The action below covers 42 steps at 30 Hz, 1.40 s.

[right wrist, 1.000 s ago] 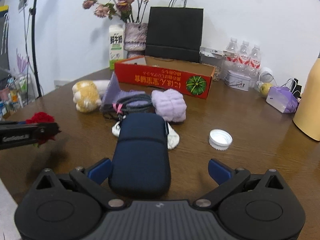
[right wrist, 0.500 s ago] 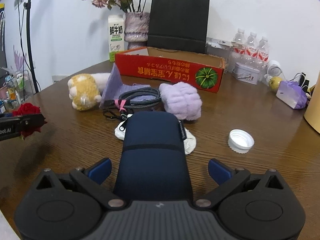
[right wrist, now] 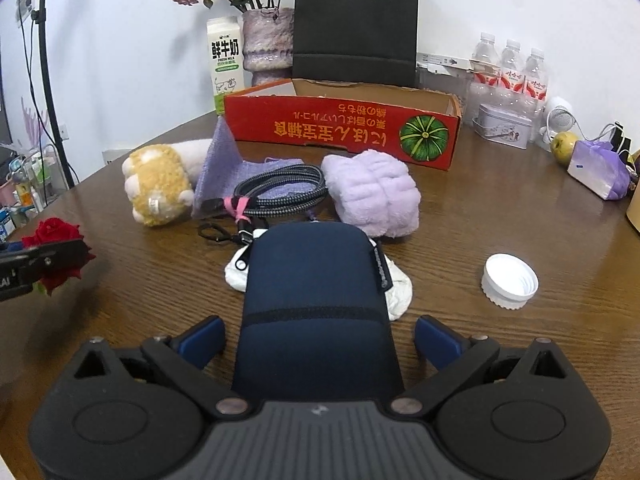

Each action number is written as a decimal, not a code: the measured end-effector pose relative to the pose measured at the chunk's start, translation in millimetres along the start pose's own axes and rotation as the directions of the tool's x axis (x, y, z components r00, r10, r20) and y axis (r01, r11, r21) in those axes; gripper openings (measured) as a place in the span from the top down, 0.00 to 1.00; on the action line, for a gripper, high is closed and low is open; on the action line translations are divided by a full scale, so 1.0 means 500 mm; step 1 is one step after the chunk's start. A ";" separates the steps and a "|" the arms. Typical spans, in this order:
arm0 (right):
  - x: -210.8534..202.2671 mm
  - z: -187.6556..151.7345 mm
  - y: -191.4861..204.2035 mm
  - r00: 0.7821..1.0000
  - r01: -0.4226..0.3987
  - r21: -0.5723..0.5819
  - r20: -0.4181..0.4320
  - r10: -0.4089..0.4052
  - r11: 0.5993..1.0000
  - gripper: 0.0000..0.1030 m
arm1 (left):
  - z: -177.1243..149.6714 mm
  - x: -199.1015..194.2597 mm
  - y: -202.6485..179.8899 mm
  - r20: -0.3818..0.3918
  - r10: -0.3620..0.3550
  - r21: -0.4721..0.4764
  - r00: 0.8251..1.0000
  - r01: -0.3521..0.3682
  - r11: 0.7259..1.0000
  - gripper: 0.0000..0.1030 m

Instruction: Organize objects

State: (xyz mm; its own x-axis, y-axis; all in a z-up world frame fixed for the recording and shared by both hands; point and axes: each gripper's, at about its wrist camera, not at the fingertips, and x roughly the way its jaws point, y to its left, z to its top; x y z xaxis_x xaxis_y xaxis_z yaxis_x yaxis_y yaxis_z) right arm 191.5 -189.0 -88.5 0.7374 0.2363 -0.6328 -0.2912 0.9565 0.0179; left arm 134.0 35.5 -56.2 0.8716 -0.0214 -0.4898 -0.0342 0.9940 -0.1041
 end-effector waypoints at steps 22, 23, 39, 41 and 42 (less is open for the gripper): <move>-0.038 -0.009 0.005 0.992 0.046 0.000 0.121 -0.045 0.999 0.39 | 0.005 -0.019 0.002 0.012 -0.013 -0.012 1.000 0.013 1.000 0.62; -0.040 -0.008 0.005 0.991 0.047 0.000 0.125 -0.046 0.999 0.39 | 0.005 -0.020 0.000 0.014 -0.016 -0.011 1.000 0.016 1.000 0.62; -0.095 0.023 0.013 0.972 0.044 0.004 0.230 -0.044 0.999 0.40 | 0.054 -0.038 -0.044 0.076 -0.043 0.014 0.996 0.042 0.999 0.62; -0.101 0.032 0.014 0.969 0.044 0.004 0.245 -0.043 0.999 0.40 | 0.065 -0.037 -0.053 0.086 -0.047 0.017 0.995 0.046 0.999 0.62; -0.104 0.037 0.015 0.966 0.044 0.005 0.254 -0.044 0.999 0.40 | 0.071 -0.036 -0.057 0.092 -0.048 0.017 0.995 0.047 0.999 0.62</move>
State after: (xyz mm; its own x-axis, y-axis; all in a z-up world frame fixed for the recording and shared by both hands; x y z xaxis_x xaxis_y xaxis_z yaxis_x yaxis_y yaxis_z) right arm 162.2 -191.1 -41.3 0.8799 0.2298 -0.4159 -0.2555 0.9668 -0.0062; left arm 136.6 11.4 -13.9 0.9133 -0.0596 -0.4029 0.0151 0.9935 -0.1127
